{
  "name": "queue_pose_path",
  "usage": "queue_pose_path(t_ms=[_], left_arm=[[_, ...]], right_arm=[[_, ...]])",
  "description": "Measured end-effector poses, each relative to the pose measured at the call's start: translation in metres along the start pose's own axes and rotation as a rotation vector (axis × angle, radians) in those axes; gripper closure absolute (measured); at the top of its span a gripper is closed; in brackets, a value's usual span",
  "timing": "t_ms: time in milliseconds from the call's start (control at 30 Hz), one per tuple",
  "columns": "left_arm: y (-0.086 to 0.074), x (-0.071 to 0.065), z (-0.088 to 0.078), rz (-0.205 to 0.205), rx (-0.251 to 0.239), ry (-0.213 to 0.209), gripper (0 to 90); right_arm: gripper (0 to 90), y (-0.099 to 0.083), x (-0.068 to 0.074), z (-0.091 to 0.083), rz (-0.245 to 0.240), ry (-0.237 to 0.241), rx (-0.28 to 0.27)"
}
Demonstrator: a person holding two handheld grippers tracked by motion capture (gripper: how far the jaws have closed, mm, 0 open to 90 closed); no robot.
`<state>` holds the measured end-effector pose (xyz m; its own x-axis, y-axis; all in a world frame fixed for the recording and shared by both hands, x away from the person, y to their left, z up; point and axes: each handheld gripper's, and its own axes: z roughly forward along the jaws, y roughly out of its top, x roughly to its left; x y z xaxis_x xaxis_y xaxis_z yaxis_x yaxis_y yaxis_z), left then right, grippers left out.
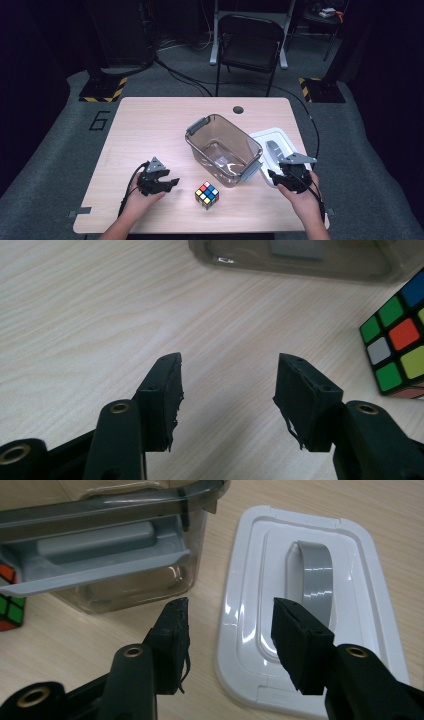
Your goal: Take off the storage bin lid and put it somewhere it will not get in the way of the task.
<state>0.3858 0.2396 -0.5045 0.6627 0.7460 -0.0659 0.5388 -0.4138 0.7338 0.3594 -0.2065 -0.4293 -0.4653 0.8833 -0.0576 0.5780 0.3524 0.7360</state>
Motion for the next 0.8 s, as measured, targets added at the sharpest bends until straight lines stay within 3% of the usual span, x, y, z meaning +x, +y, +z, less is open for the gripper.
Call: queue_pose_path(t_ms=[267, 500, 800], left_arm=[[-0.003, 0.005, 0.005, 0.002, 0.038, 0.015, 43.7], [-0.004, 0.008, 0.009, -0.001, 0.040, 0.038, 43.6], [-0.004, 0.010, 0.011, 0.002, 0.058, 0.042, 43.4]], right_arm=[[49.6, 0.000, 0.009, -0.015, -0.031, 0.090, -0.035], [49.6, 0.000, 0.019, -0.019, -0.078, 0.188, -0.046], [49.6, -0.001, 0.038, -0.018, -0.114, 0.248, -0.046]])
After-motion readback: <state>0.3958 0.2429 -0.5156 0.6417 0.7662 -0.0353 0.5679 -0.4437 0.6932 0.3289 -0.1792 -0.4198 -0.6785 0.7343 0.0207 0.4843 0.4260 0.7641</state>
